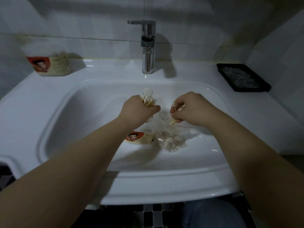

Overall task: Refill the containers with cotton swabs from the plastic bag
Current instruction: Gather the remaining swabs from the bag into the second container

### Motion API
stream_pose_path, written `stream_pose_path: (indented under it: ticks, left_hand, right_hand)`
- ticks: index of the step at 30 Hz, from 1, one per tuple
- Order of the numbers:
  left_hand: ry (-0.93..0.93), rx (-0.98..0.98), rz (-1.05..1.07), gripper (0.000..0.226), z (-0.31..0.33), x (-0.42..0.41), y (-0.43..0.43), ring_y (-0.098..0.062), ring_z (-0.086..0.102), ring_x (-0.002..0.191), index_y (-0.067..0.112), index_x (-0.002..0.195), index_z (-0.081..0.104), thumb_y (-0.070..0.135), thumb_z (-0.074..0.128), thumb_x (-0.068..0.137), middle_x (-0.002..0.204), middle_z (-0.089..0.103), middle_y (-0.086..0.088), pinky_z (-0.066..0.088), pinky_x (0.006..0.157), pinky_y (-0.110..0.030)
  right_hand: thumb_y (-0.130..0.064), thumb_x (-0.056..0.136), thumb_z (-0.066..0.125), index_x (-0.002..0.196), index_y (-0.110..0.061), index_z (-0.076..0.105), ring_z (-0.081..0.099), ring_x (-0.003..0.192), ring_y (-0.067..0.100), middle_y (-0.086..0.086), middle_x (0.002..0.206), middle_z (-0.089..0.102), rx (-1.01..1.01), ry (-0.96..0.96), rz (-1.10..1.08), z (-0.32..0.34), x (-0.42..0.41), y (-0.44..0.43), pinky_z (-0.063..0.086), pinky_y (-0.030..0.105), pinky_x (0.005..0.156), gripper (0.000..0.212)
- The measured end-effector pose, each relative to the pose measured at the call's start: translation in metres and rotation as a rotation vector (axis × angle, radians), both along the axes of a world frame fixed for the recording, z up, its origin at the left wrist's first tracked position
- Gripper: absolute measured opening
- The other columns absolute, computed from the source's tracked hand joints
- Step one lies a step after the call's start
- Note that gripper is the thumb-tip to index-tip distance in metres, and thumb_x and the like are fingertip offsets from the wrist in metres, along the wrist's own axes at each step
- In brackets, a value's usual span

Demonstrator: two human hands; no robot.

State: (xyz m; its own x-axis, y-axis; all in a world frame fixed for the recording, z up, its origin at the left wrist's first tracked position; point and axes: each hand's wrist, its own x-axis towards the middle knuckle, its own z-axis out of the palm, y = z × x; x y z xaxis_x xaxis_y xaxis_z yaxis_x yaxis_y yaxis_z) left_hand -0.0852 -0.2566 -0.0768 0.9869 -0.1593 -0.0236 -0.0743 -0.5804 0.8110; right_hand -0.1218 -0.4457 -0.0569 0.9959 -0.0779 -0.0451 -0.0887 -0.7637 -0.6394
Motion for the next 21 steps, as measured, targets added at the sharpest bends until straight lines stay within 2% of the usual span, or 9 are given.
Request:
stream_pose_path:
  ticks: [3, 4, 6, 10, 12, 14, 17, 19, 21]
  left_hand:
    - [0.014, 0.145, -0.028, 0.035, -0.001, -0.002, -0.005, -0.008, 0.054, 0.056, 0.020, 0.066, 0.053, 0.036, 0.079, 0.083, 0.058, 0.055, 0.008, 0.036, 0.046, -0.016]
    - [0.030, 0.162, -0.035, 0.035, -0.001, -0.001, -0.006, -0.008, 0.055, 0.057, 0.019, 0.067, 0.053, 0.035, 0.080, 0.082, 0.059, 0.056, 0.007, 0.036, 0.046, -0.016]
    - [0.049, 0.199, -0.056, 0.033, -0.002, 0.000, -0.007, -0.009, 0.056, 0.059, 0.018, 0.069, 0.055, 0.035, 0.081, 0.080, 0.064, 0.059, 0.004, 0.039, 0.051, -0.021]
    - [0.050, 0.258, -0.090, 0.025, -0.002, 0.000, -0.005, -0.019, 0.065, 0.073, 0.017, 0.074, 0.057, 0.027, 0.079, 0.080, 0.072, 0.063, 0.000, 0.046, 0.058, -0.026]
    - [0.032, 0.269, -0.098, 0.022, -0.001, 0.000, -0.003, -0.024, 0.069, 0.082, 0.016, 0.075, 0.057, 0.022, 0.078, 0.081, 0.075, 0.065, -0.002, 0.051, 0.067, -0.029]
    - [-0.027, 0.246, -0.085, 0.018, 0.000, 0.000, -0.002, -0.026, 0.068, 0.083, 0.012, 0.078, 0.058, 0.019, 0.074, 0.083, 0.078, 0.066, -0.005, 0.049, 0.066, -0.028]
    - [-0.173, 0.073, -0.074, 0.020, 0.002, -0.003, -0.002, -0.020, 0.064, 0.075, 0.006, 0.084, 0.060, 0.022, 0.071, 0.087, 0.079, 0.066, -0.007, 0.041, 0.057, -0.018]
    - [-0.232, -0.029, -0.085, 0.020, 0.004, -0.006, -0.004, -0.017, 0.063, 0.074, 0.009, 0.085, 0.063, 0.025, 0.074, 0.087, 0.078, 0.067, -0.002, 0.044, 0.063, -0.021]
    - [-0.265, -0.005, -0.137, 0.018, 0.006, -0.007, -0.007, -0.018, 0.064, 0.081, 0.009, 0.089, 0.066, 0.025, 0.074, 0.087, 0.085, 0.068, -0.002, 0.046, 0.070, -0.026]
  right_hand:
    - [-0.011, 0.079, 0.079, 0.076, -0.022, 0.077, 0.074, 0.072, 0.012, -0.001, 0.080, 0.076, -0.049, 0.028, 0.056, -0.002, 0.000, 0.008, 0.061, 0.029, 0.072, 0.012]
    - [-0.013, 0.079, 0.079, 0.075, -0.024, 0.075, 0.073, 0.075, 0.011, -0.003, 0.080, 0.075, -0.081, 0.029, 0.078, -0.002, -0.001, 0.010, 0.057, 0.023, 0.068, 0.013]
    - [-0.016, 0.079, 0.079, 0.071, -0.028, 0.071, 0.070, 0.080, 0.011, -0.005, 0.082, 0.074, -0.130, 0.025, 0.107, -0.003, 0.000, 0.013, 0.052, 0.021, 0.065, 0.017]
    - [-0.010, 0.080, 0.080, 0.075, -0.019, 0.075, 0.075, 0.073, 0.015, -0.001, 0.084, 0.076, -0.043, 0.066, 0.096, -0.007, 0.001, 0.011, 0.063, 0.042, 0.080, 0.012]
    - [-0.006, 0.080, 0.079, 0.076, -0.018, 0.075, 0.076, 0.070, 0.015, 0.000, 0.083, 0.077, -0.005, 0.049, 0.071, -0.004, 0.001, 0.008, 0.064, 0.045, 0.079, 0.013]
    - [-0.004, 0.082, 0.079, 0.075, -0.016, 0.075, 0.076, 0.069, 0.015, -0.001, 0.087, 0.078, 0.054, 0.005, 0.041, 0.002, 0.000, 0.005, 0.064, 0.043, 0.079, 0.015]
    - [-0.003, 0.082, 0.080, 0.078, -0.013, 0.076, 0.076, 0.068, 0.012, -0.003, 0.084, 0.076, 0.116, -0.076, -0.005, 0.011, -0.004, 0.000, 0.060, 0.025, 0.070, 0.012]
    - [-0.004, 0.081, 0.081, 0.082, -0.014, 0.077, 0.076, 0.067, 0.009, -0.004, 0.078, 0.075, 0.115, -0.104, -0.005, 0.013, -0.005, -0.001, 0.057, 0.020, 0.067, 0.010]
    - [-0.005, 0.080, 0.081, 0.082, -0.016, 0.078, 0.076, 0.069, 0.009, -0.005, 0.076, 0.075, 0.108, -0.123, 0.018, 0.013, -0.006, -0.001, 0.060, 0.024, 0.072, 0.012]
